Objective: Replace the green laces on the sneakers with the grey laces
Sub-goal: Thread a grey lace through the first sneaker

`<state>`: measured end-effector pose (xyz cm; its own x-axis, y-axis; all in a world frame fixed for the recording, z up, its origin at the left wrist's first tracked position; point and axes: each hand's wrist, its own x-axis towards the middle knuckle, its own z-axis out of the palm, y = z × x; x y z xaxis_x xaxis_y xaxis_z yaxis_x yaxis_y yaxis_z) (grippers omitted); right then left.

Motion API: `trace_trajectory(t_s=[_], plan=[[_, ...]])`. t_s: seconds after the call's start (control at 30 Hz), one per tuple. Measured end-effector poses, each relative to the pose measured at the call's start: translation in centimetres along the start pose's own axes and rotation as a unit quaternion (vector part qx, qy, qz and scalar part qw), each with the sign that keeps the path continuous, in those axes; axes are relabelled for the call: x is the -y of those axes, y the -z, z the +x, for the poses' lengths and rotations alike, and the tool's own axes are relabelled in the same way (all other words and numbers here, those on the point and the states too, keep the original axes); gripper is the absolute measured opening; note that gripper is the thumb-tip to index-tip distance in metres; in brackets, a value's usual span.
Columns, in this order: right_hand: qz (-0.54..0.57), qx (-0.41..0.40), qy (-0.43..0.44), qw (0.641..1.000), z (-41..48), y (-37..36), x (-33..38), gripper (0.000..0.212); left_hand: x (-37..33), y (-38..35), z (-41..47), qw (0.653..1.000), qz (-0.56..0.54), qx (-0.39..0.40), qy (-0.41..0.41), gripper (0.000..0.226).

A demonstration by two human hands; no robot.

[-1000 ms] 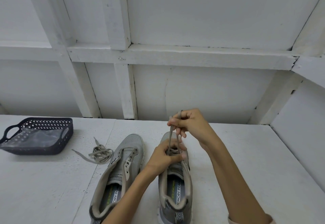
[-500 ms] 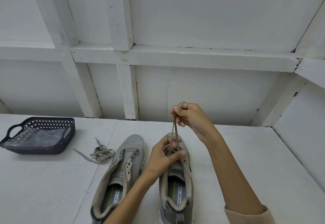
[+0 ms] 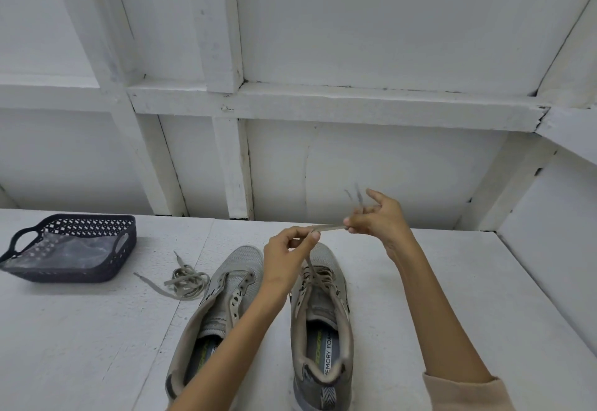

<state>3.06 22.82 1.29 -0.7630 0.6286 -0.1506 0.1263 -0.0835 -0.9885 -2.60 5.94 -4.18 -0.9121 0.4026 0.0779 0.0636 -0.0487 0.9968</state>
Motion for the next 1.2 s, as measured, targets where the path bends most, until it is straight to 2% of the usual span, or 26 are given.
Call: trace_trajectory(t_s=[0.1,0.27,0.47,0.53,0.73,0.87,1.0,1.07,1.2], plan=[[0.062,-0.051,-0.001,0.997,0.3,0.5,-1.5,0.099,0.3,0.2,-0.2,1.000,0.006,-0.012,0.015,0.012],[0.223,-0.123,0.020,0.967,0.5,0.8,-2.7,0.091,0.5,-0.1,-0.9,0.997,-0.046,-0.039,0.057,0.011],[0.266,-0.128,0.056,0.954,0.8,0.6,-2.2,0.080,-0.3,0.1,-0.8,0.983,-0.153,-0.063,0.075,0.011],[0.266,-0.123,0.071,0.953,0.8,1.0,-1.9,0.069,-1.3,0.8,0.1,0.971,-0.212,-0.086,0.067,0.014],[0.175,-0.084,0.097,0.976,0.8,2.1,-1.5,0.014,-4.0,3.5,3.1,0.955,-0.266,-0.134,0.007,0.018],[0.107,-0.062,0.099,0.987,0.5,2.5,-2.1,0.029,-4.4,5.4,4.4,0.934,-0.313,-0.175,-0.014,0.016],[-0.012,0.043,0.081,0.996,-0.6,2.6,-3.1,0.025,-4.0,6.4,4.1,0.939,-0.293,-0.180,-0.028,0.018],[-0.057,0.085,0.079,0.992,-1.3,2.3,-3.6,0.018,-3.7,6.4,3.2,0.959,-0.249,-0.137,-0.019,0.023],[-0.088,0.141,0.083,0.983,-2.8,1.9,-4.5,0.019,-2.9,6.0,1.1,0.992,-0.120,-0.015,0.025,0.029]])
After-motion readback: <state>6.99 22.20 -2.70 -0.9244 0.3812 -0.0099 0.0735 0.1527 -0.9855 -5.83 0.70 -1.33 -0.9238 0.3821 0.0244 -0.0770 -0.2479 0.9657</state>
